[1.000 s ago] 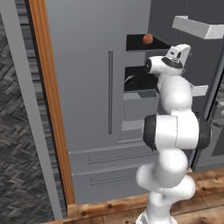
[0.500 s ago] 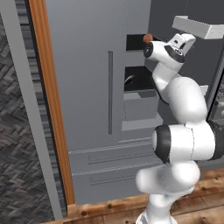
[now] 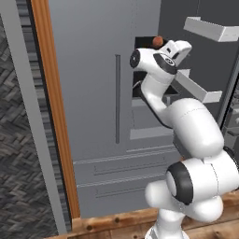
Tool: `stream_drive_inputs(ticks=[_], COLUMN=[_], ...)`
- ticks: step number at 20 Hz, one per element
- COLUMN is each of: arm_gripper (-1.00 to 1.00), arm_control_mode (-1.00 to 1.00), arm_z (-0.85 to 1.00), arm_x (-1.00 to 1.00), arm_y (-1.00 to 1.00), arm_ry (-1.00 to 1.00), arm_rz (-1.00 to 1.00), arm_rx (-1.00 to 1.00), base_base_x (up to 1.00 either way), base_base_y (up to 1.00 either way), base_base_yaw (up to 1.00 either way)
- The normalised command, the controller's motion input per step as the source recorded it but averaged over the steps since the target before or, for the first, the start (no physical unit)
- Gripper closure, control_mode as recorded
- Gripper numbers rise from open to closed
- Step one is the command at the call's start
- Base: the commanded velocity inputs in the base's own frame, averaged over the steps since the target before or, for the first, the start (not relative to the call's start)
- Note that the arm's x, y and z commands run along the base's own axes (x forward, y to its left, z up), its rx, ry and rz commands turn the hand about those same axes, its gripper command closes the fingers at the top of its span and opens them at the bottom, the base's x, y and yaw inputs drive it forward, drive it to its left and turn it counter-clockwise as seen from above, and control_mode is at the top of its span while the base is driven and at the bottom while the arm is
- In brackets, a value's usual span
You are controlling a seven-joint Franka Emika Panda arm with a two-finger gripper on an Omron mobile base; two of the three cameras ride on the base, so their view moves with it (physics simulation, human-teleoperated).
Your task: Gather the cucumber and onion from the fridge and place them on a tray on the dining counter. Then gather the fish and chicken drumstick from the fridge and place them on the other tray.
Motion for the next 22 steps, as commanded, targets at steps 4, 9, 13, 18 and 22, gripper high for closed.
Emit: stream_drive_inputs(ticks=[4, 9, 13, 18, 22], arm_gripper=[-1.00, -1.00, -1.00, -1.00, -1.00], arm_control_mode=[-1.00, -1.00, -1.00, -1.00, -1.00], arm_z=[-0.09, -0.20, -0.36, -0.35, -0.22], arm_x=[-0.53, -0.55, -0.34, 0.06, 0.11], arm_y=[0.79, 0.65, 0.55, 0.45, 0.38], arm_ry=[-0.06, -0.06, -0.08, -0.14, -0.19], arm_rz=[0.04, 0.09, 0.17, 0.30, 0.29], arm_rx=[0.18, 0.25, 0.28, 0.24, 0.22], base_base_x=[0.00, 0.00, 0.00, 0.00, 0.00], base_base_y=[0.00, 0.00, 0.00, 0.00, 0.00], base_base_yaw=[0.00, 0.00, 0.00, 0.00, 0.00])
